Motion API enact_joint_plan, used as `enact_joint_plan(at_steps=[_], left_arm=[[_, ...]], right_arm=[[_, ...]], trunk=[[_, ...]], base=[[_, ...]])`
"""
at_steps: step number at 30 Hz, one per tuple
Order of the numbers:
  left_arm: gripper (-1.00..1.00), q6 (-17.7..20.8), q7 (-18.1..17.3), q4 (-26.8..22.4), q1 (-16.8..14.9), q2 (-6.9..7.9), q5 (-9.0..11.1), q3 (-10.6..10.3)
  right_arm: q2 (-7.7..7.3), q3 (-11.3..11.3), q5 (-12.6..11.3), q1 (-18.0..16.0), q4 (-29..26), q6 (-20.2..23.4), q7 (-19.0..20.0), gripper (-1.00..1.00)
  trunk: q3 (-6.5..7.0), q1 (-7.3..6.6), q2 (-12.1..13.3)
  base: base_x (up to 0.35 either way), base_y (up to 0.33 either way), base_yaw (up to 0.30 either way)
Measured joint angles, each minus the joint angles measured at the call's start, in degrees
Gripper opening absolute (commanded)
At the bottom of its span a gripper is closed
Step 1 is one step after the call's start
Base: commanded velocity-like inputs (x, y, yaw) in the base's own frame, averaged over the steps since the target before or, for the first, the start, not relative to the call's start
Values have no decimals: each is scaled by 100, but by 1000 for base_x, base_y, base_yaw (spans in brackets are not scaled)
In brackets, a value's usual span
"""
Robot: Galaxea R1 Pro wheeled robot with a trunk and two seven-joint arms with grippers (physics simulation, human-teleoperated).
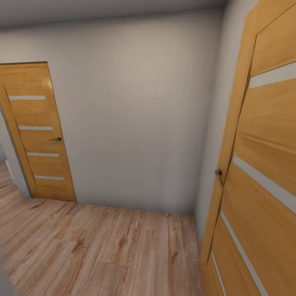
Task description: Move the two storage containers from the living room to the garage. In the garage, place one container on the floor and stack the other container on top of it (either order is fine).
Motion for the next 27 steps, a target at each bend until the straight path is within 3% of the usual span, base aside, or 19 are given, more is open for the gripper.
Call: enact_joint_plan(at_steps=[27], left_arm=[[100,2,-2,-1,0,9,0,0]], right_arm=[[-5,0,4,0,0,0,2,100]], trunk=[[0,0,0]], base=[[308,-28,0]])
